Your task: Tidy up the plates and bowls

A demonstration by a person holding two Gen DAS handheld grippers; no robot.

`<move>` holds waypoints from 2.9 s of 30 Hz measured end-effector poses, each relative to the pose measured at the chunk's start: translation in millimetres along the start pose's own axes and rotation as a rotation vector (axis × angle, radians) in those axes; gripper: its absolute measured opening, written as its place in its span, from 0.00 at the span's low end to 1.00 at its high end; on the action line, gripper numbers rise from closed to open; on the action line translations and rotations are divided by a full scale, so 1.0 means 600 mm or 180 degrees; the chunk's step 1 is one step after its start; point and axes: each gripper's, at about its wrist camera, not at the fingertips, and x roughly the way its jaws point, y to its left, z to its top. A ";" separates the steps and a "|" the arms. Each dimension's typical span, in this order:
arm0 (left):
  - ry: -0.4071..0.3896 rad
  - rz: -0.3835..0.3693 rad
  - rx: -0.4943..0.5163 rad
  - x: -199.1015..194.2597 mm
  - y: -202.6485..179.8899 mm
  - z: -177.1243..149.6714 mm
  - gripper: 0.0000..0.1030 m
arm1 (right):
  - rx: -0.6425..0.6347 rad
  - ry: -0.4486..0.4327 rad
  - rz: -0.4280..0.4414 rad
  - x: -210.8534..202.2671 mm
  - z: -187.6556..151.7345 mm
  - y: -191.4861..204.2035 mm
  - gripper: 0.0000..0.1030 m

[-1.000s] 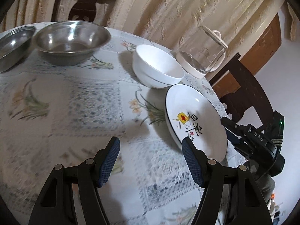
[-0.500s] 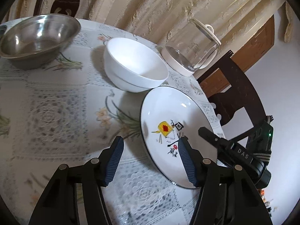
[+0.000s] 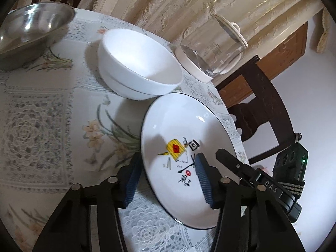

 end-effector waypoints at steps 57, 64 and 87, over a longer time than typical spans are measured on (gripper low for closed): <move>-0.0933 0.0660 -0.0497 -0.357 0.135 -0.145 0.50 | -0.0845 0.0621 0.0750 0.010 -0.178 0.283 0.33; -0.1099 0.0755 -0.0663 -0.429 0.189 -0.170 0.50 | -0.0999 0.0766 0.0938 0.025 -0.217 0.355 0.33; -0.1565 0.1102 -0.1211 -0.614 0.369 -0.236 0.50 | -0.1458 0.1222 0.1154 0.112 -0.334 0.558 0.33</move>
